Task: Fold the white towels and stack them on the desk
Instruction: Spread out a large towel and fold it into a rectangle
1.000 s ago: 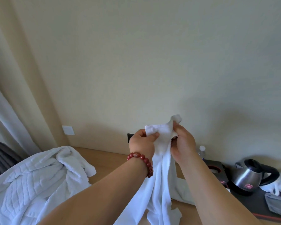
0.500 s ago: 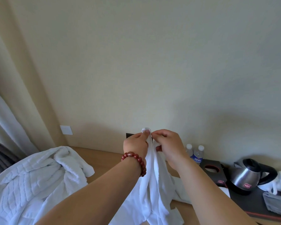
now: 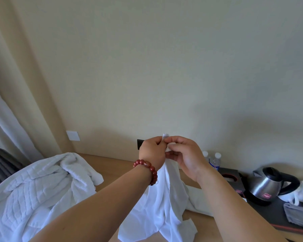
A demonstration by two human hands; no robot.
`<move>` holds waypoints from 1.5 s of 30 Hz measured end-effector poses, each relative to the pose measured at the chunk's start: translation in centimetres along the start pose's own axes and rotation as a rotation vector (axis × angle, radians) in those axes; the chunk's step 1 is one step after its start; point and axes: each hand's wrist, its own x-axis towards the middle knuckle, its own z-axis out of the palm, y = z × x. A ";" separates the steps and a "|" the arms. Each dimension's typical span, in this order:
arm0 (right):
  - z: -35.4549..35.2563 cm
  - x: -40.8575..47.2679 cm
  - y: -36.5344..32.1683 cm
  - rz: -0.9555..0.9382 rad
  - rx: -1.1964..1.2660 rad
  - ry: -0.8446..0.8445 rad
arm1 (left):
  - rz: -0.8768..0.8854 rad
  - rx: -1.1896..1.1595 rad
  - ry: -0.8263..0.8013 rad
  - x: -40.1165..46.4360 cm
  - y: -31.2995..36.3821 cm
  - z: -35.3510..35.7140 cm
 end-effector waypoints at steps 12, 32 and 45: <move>-1.6 -1.2 -0.3 -0.016 0.030 -0.026 | -0.041 -0.235 -0.154 -0.8 -0.4 0.4; -0.9 -1.7 -2.1 0.093 -0.068 0.097 | 0.229 0.118 -0.168 -1.5 -1.3 -1.2; -1.2 -2.2 -2.3 0.147 -0.499 0.077 | 0.349 0.230 -0.118 -2.9 -2.2 -1.4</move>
